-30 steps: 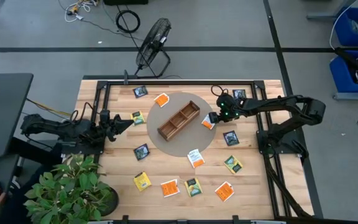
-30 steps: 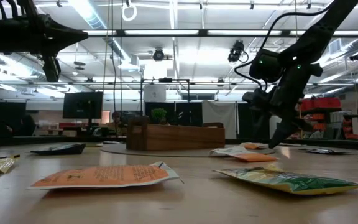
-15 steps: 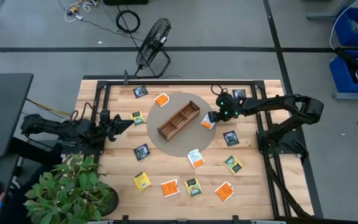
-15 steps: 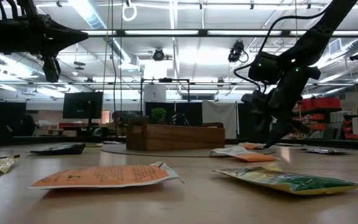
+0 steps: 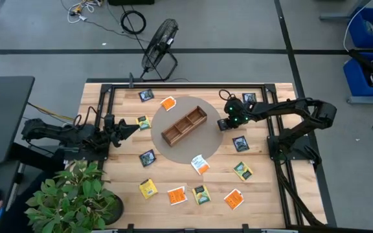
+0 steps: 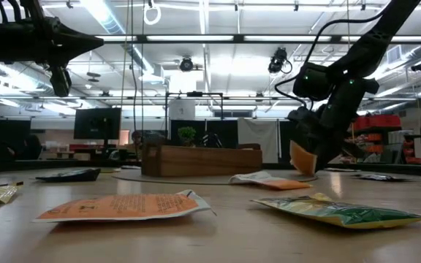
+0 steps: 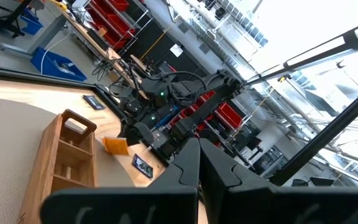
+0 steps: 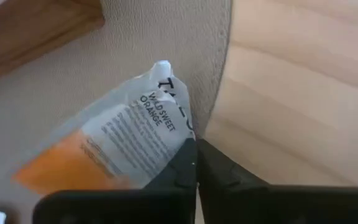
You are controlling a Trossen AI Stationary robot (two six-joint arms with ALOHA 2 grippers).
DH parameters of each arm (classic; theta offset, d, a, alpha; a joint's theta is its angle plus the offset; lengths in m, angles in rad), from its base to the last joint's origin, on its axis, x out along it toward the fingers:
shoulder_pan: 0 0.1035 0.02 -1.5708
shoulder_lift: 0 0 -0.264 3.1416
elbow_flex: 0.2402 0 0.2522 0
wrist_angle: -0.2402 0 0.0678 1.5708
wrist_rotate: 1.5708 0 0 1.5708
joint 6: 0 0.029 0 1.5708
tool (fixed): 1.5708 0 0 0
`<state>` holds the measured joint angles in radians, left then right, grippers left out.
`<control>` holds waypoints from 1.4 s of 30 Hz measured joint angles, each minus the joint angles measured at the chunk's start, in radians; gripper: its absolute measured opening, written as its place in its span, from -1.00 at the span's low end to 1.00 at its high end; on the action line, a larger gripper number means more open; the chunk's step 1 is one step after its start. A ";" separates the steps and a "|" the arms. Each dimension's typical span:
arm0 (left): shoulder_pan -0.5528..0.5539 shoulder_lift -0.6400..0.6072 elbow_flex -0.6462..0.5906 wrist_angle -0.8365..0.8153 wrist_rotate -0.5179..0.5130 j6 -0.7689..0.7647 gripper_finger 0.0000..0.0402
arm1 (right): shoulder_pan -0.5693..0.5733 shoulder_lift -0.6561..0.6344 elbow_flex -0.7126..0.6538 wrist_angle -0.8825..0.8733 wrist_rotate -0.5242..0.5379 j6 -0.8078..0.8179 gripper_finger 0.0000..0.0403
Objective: Pick & Place Tea
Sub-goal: Put the orange tea bag into the right section of the wooden organizer
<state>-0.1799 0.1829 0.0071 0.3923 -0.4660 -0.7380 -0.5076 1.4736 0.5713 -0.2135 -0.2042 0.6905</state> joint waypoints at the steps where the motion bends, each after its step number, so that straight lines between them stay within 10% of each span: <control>1: 0.000 0.000 0.000 0.000 0.000 0.000 -0.99 | 0.000 -0.010 -0.001 -0.004 0.003 -0.002 -0.98; 10: 0.000 0.000 0.000 -0.001 -0.001 0.000 -0.99 | 0.000 -0.147 0.003 -0.034 0.048 -0.012 -0.99; 20: 0.000 0.000 0.000 -0.001 -0.002 0.000 -0.99 | 0.116 -0.267 0.198 -0.185 0.379 -0.306 -1.00; 42: 0.000 0.000 0.000 -0.001 -0.004 -0.010 -0.99 | 0.238 0.036 0.337 0.212 0.611 -1.049 -1.00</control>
<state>-0.1799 0.1833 0.0071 0.3912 -0.4702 -0.7481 -0.2695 1.5098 0.9081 -0.0015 0.4072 -0.3588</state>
